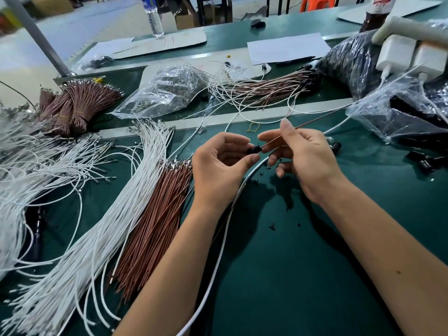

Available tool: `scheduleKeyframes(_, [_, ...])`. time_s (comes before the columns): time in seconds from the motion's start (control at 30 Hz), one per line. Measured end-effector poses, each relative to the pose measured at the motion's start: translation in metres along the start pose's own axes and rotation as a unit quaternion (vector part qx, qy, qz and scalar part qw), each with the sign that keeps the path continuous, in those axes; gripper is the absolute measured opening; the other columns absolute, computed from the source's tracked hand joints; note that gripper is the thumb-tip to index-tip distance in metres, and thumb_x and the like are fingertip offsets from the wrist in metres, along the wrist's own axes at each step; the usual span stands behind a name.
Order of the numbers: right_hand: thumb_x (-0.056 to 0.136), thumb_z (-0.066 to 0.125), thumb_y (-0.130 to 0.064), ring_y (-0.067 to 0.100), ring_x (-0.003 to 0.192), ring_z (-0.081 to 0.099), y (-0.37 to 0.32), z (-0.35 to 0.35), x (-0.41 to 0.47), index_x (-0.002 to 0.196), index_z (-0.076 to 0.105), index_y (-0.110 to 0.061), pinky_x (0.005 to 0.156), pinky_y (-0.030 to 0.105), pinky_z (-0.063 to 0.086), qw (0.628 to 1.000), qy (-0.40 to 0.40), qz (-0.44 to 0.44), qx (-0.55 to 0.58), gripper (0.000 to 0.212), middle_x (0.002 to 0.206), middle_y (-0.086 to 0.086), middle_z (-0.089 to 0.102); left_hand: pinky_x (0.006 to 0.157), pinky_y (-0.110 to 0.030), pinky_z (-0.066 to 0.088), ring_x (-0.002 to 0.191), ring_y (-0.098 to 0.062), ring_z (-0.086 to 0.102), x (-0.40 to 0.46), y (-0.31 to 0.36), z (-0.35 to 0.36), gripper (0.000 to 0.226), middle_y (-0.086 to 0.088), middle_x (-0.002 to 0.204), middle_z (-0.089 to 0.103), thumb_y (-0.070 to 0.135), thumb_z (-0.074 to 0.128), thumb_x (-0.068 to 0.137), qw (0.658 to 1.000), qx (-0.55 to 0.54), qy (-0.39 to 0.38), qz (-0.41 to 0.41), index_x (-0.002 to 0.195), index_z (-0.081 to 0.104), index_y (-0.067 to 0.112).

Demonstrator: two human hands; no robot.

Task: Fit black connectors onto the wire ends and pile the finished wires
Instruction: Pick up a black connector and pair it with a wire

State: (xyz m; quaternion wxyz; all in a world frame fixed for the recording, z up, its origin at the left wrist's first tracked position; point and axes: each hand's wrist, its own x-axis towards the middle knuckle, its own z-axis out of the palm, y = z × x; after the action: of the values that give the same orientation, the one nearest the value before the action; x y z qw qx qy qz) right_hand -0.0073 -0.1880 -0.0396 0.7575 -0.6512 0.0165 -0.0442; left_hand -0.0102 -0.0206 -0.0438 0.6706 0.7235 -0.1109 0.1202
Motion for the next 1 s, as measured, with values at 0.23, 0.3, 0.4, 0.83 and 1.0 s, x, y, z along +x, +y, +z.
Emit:
scheduleKeyframes(0.23, [0.108, 0.050, -0.035, 0.009, 0.055, 0.052, 0.010, 0.008, -0.004, 0.105, 0.076, -0.002, 0.048, 0.023, 0.038, 0.985, -0.055, -0.035, -0.157, 0.042, 0.065, 0.002, 0.061, 0.076, -0.034, 0.060, 0.079, -0.014, 0.075, -0.001, 0.002, 0.004, 0.028, 0.002, 0.086, 0.078, 0.005, 0.090, 0.072, 0.997, 0.064, -0.017, 0.027, 0.094, 0.073, 0.011])
scheduleKeyframes(0.3, [0.108, 0.049, -0.033, -0.004, 0.055, 0.055, 0.006, 0.007, -0.004, 0.099, 0.076, -0.011, 0.051, 0.011, 0.040, 0.977, -0.068, -0.077, -0.189, 0.036, 0.065, -0.022, 0.062, 0.072, -0.033, 0.060, 0.077, -0.015, 0.075, -0.002, 0.005, 0.005, 0.030, 0.000, 0.084, 0.078, 0.006, 0.089, 0.073, 0.998, 0.050, -0.024, 0.004, 0.096, 0.071, 0.013])
scheduleKeyframes(0.4, [0.104, 0.049, -0.048, 0.000, 0.073, 0.060, -0.001, 0.008, -0.006, 0.100, 0.076, -0.014, 0.056, 0.014, 0.044, 0.979, -0.080, -0.082, -0.169, 0.045, 0.087, -0.002, 0.072, 0.067, -0.029, 0.059, 0.072, -0.020, 0.075, -0.004, 0.010, 0.006, 0.025, -0.011, 0.087, 0.078, -0.001, 0.081, 0.080, 0.989, -0.113, -0.020, -0.092, 0.100, 0.070, 0.007])
scheduleKeyframes(0.83, [0.089, 0.081, -0.024, 0.006, 0.063, 0.065, -0.005, 0.011, -0.016, 0.088, 0.080, -0.020, 0.052, 0.022, 0.051, 0.964, -0.082, -0.156, -0.197, 0.004, 0.073, -0.005, 0.076, 0.069, -0.019, 0.052, 0.071, -0.013, 0.067, 0.004, 0.019, -0.002, 0.021, -0.007, 0.086, 0.075, 0.002, 0.070, 0.069, 0.869, -0.407, 0.001, -0.281, 0.082, 0.059, 0.014])
scheduleKeyframes(1.0, [0.093, 0.075, -0.013, 0.008, 0.060, 0.062, -0.009, 0.007, -0.014, 0.082, 0.078, -0.016, 0.053, 0.024, 0.052, 0.967, -0.079, -0.133, -0.200, 0.011, 0.070, 0.001, 0.074, 0.066, -0.018, 0.058, 0.070, -0.014, 0.066, 0.006, 0.019, -0.006, 0.014, -0.014, 0.087, 0.072, 0.008, 0.071, 0.074, 0.875, -0.397, -0.003, -0.275, 0.085, 0.063, 0.007])
